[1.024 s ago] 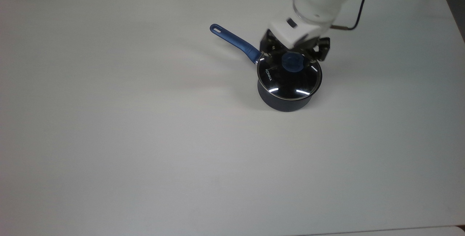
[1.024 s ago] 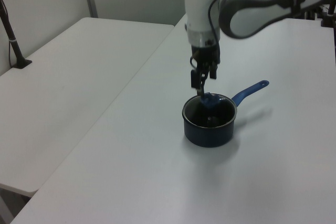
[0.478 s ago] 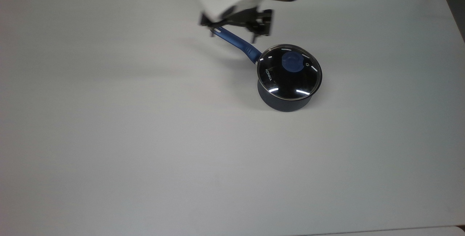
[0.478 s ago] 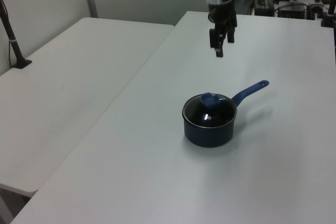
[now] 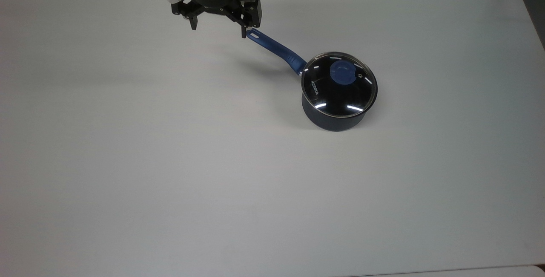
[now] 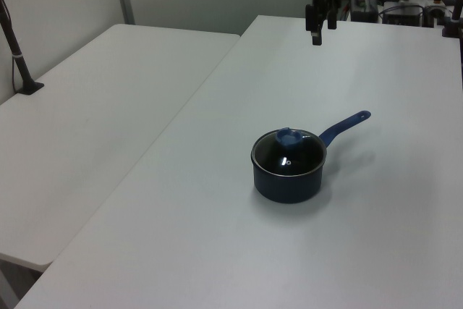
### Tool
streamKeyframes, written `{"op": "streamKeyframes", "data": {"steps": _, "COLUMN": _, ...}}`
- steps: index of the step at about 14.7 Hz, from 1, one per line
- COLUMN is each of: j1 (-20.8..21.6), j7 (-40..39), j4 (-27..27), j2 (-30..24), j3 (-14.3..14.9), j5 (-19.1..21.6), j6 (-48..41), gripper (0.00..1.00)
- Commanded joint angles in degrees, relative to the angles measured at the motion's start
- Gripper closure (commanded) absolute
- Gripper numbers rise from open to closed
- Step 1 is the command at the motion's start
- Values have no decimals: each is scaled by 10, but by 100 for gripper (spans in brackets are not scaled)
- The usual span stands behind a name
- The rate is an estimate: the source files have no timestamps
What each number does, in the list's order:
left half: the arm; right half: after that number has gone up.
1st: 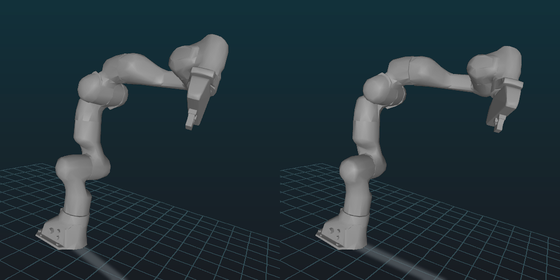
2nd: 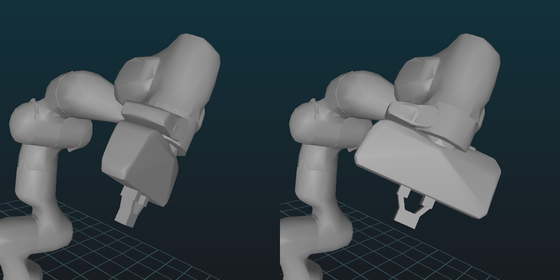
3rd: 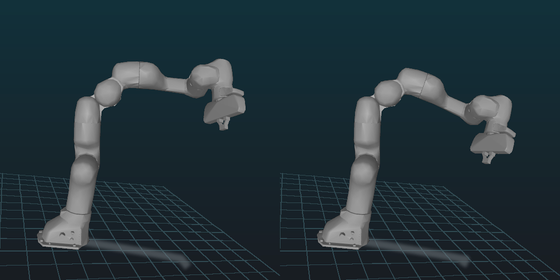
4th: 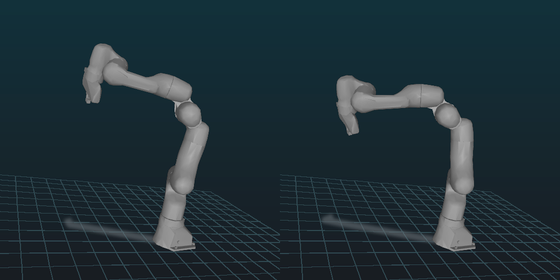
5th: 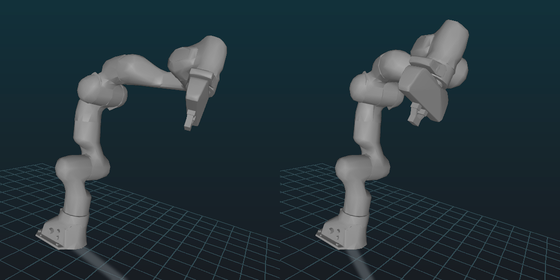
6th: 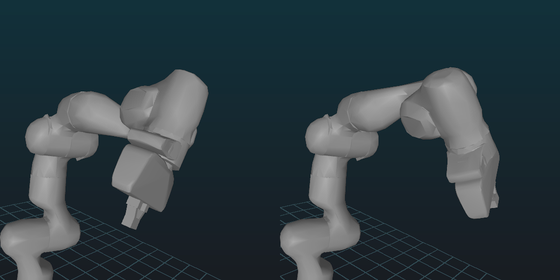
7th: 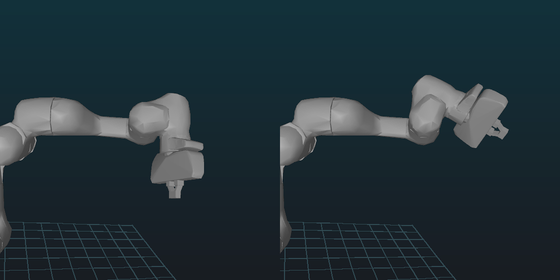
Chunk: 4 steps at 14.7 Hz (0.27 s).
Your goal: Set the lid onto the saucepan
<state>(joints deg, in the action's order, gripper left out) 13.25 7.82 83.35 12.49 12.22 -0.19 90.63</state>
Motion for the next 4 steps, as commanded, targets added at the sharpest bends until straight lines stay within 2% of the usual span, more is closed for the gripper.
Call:
{"op": "streamKeyframes", "data": {"steps": 1, "j1": -10, "j7": -19, "j4": 16, "j2": -17, "j3": 1, "j5": 4, "j6": -5, "gripper": 0}}
{"op": "streamKeyframes", "data": {"steps": 4, "j1": -19, "j7": -19, "j4": 14, "j2": -18, "j3": 1, "j5": -2, "j6": -2, "gripper": 0}}
